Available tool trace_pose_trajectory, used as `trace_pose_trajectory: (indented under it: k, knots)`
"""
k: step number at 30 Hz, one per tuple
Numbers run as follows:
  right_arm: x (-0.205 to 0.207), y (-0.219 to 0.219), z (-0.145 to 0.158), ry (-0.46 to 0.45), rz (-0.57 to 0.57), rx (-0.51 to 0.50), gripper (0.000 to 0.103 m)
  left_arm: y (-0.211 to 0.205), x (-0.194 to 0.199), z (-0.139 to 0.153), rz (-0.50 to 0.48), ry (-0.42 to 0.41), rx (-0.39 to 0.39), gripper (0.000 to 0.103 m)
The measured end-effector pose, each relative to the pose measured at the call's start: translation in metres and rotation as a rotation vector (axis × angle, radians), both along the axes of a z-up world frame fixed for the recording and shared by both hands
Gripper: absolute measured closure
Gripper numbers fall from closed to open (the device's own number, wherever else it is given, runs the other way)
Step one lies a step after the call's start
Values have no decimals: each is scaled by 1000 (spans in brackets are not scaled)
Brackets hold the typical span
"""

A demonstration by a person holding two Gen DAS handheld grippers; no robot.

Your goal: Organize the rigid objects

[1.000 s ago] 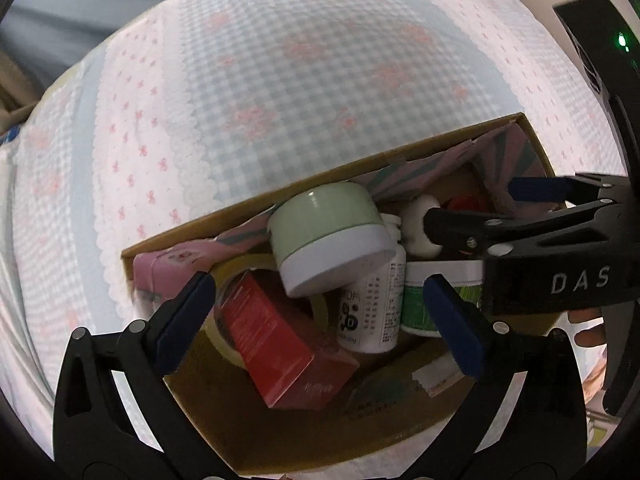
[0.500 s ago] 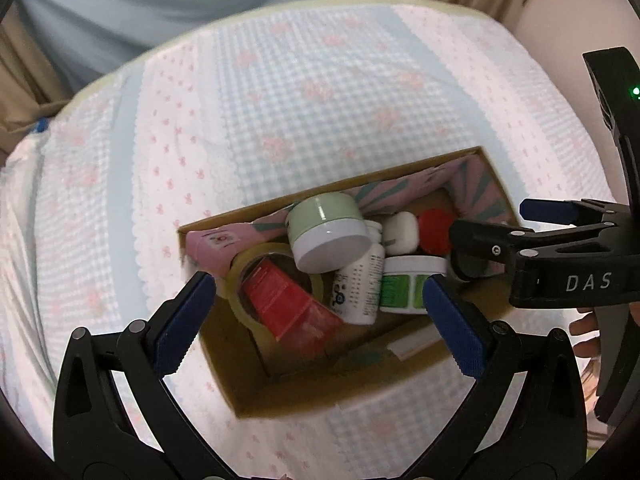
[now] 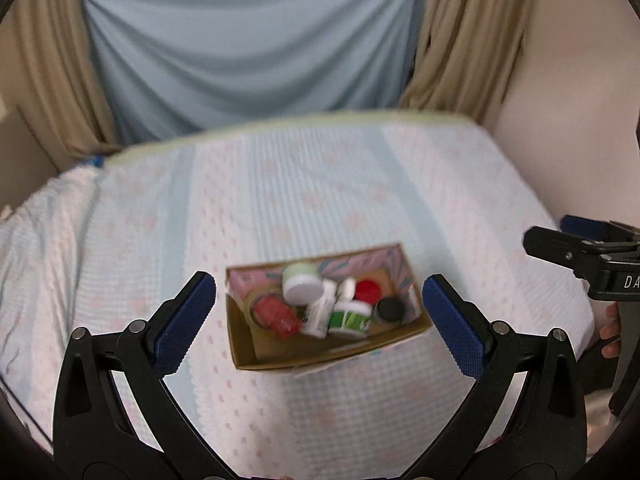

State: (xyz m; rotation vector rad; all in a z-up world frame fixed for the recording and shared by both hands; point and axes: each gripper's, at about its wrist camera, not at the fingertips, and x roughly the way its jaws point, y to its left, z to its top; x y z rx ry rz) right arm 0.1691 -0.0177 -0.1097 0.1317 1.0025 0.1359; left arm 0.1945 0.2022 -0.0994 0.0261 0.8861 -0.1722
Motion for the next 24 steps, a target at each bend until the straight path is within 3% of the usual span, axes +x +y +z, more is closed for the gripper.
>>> trace_pose_trajectory:
  k: [3,9,18,24]
  knots:
    - [-31,-20,41,-82,-15,-23,0,-11,-33,46,48,-92,-28,0]
    - [-80,-48,90,-244,-26,-88,0,-33,-85,89,109,-196,-80,0]
    - [-121,-67,96,-332,-34,-111,0,-66,-127,99,125,-272,-62,0]
    - [-131,-79,104,-364,-42,-123,0,-76,-145,99,133,-275,-82,0]
